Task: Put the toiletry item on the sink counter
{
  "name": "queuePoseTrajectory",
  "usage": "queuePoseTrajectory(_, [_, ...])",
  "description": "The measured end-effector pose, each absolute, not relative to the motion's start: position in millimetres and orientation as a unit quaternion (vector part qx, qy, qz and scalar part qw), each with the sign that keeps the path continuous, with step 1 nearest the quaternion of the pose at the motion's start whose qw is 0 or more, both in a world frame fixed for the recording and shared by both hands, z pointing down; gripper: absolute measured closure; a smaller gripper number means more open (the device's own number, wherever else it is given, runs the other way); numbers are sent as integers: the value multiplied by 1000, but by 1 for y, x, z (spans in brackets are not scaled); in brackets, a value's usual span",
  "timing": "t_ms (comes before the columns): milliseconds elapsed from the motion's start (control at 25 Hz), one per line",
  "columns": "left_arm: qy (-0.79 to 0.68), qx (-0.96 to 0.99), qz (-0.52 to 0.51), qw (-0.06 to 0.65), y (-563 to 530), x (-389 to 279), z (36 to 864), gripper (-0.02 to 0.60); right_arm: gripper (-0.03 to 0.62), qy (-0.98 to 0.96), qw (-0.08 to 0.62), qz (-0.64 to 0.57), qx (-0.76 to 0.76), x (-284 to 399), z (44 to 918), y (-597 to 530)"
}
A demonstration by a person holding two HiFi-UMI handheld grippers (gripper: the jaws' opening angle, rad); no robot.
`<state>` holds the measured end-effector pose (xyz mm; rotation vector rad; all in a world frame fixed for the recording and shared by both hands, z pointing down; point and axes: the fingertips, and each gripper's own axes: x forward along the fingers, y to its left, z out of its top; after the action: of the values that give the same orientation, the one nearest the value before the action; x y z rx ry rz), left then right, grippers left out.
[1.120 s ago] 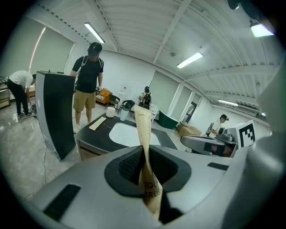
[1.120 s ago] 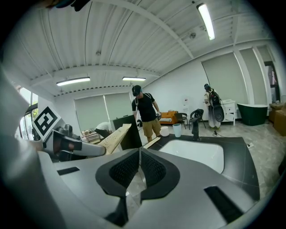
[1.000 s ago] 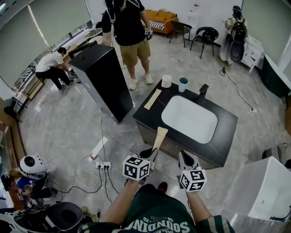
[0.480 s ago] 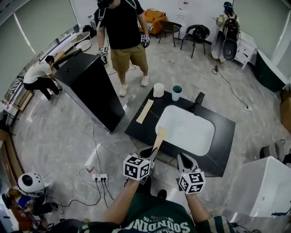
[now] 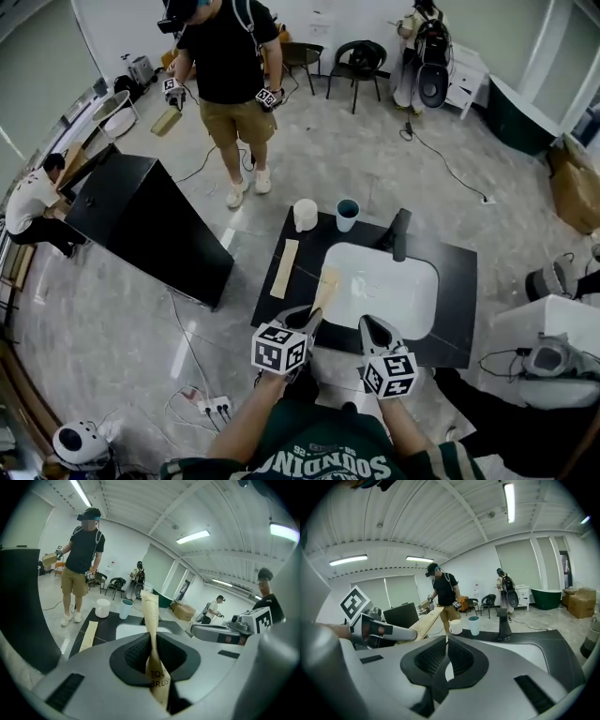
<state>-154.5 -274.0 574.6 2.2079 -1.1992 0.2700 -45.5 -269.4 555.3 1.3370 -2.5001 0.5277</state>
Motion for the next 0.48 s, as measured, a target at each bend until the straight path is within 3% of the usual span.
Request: queuePoseTrajectory(480, [-405,852,115,312,-335,-193,588,538,549,-827,130,187,514,-80,559,-318])
